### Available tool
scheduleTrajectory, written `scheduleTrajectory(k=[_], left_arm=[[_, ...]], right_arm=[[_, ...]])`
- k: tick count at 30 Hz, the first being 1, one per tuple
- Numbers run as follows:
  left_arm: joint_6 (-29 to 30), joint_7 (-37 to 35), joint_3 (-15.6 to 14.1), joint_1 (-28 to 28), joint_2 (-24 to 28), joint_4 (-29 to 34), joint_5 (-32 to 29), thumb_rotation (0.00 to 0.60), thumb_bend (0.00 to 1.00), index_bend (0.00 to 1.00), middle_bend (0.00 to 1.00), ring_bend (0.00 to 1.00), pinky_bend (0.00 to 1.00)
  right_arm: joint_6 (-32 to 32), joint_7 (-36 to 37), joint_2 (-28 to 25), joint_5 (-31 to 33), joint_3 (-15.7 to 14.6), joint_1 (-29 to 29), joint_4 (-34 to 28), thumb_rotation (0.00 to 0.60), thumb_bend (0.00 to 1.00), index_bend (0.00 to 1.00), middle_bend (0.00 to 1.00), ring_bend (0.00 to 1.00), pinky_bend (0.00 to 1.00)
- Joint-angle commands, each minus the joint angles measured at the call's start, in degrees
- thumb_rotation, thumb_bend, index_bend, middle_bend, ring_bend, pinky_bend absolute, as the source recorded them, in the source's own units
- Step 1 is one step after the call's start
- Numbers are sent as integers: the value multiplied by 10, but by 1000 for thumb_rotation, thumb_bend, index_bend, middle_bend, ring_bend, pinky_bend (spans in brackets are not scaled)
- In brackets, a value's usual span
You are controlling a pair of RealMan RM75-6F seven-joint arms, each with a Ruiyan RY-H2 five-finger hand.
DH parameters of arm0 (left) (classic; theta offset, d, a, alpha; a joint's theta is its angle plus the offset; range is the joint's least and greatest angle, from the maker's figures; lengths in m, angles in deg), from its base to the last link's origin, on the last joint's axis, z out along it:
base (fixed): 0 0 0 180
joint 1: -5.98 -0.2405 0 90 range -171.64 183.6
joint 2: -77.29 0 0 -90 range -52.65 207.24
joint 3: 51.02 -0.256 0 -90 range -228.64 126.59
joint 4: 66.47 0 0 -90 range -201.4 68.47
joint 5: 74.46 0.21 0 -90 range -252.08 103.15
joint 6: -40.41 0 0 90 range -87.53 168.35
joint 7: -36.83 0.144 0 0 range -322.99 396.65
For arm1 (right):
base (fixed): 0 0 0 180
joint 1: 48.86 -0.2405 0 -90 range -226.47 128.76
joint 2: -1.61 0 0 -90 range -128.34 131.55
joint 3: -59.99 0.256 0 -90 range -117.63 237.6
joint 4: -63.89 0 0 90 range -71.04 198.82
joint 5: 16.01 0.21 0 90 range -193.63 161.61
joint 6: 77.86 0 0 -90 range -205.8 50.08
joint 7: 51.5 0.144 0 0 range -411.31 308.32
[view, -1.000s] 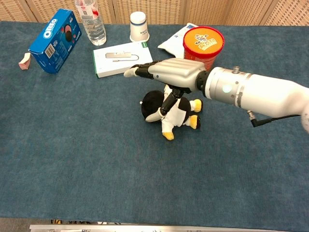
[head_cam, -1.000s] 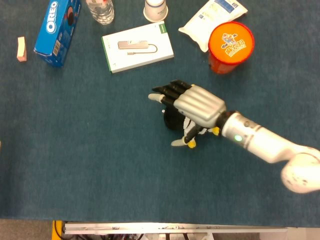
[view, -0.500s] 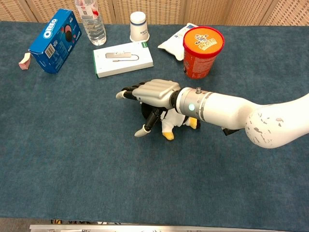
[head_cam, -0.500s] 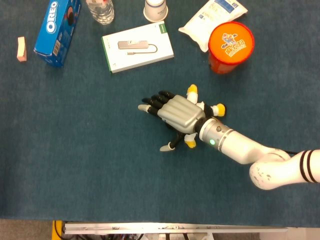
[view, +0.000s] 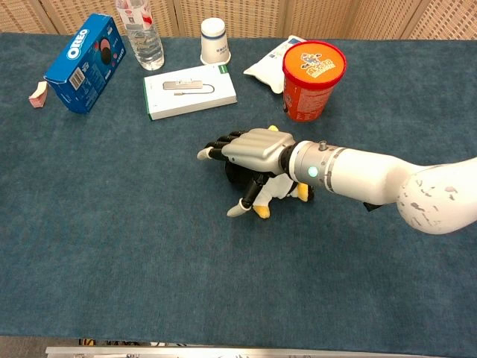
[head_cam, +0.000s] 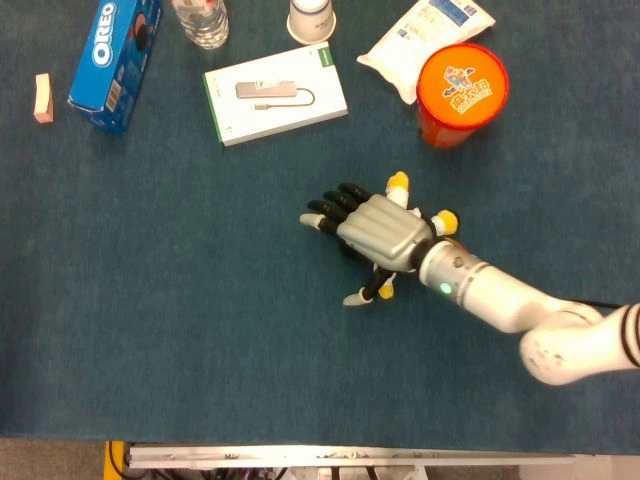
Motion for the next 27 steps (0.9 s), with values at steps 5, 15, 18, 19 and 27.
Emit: scheduleTrajectory(k=[5,15,18,19,27], left_arm=[[-3,2,2,2,-1,1,0,600,249,0,0,0,20],[-3,-2,1,-2,-1,-3,-6,600,248,0,0,0,20],[0,-5,1,-4,-1,-5,-5,600,249,0,0,0,20],[1,-6,1,-5,-1,-5,-5,600,249,0,0,0,20],[0,-8,0,-4,-2,-9,-1,600,249,0,0,0,20]], right_arm=[[-17,49,-23,-40,15,16,-17,350,0,0,5,0,0],[9,19,35,-7,8,-13,40,350,0,0,6,0,0],[3,0,34,-2,-4,-14,35,350,0,0,5,0,0],[-1,-5,31,-1,-8,-13,30,350,0,0,5,0,0],[-39,-3,-26,-21,-25,14,-34,349,0,0,5,0,0]])
